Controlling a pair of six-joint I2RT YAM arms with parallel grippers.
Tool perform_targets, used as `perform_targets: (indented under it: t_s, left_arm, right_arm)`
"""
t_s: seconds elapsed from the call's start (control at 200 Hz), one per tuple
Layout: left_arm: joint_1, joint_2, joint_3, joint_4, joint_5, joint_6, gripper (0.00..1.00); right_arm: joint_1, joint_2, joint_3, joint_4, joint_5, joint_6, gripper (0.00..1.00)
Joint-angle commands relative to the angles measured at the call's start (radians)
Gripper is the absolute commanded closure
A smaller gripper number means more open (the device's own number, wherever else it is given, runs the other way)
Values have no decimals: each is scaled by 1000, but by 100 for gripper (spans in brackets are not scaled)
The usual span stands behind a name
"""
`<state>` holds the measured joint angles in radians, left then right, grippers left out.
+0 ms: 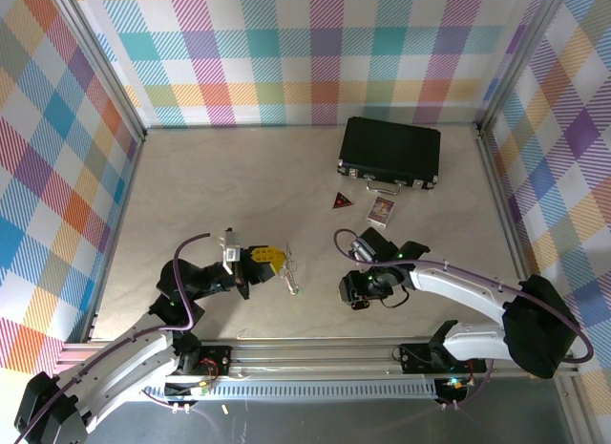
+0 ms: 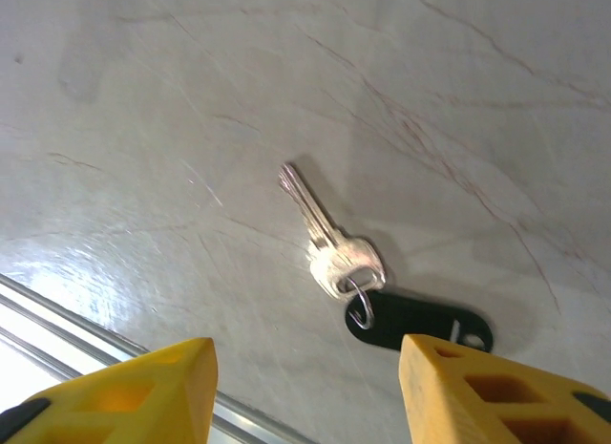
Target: Put the keys on the keyring
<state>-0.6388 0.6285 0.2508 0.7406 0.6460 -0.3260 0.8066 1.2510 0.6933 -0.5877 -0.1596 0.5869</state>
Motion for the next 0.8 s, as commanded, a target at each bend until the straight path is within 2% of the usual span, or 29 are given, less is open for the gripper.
perform_targets:
  t_s: [0.0, 0.305, 0.6, 0.795]
  left_arm:
    - [8, -3, 2, 79, 28, -11, 100]
    - [8, 11, 4, 95, 38, -18, 100]
    - [8, 12, 2, 92, 37, -18, 100]
    - [8, 10, 2, 93, 36, -16, 100]
  right_arm:
    - [1, -14, -28, 38, -22, -10, 51]
    - [-24, -47, -96, 58, -28, -12, 57]
    - [-56, 11, -91, 92, -63, -73, 68]
    - [-67, 41, -97, 113, -83, -87, 69]
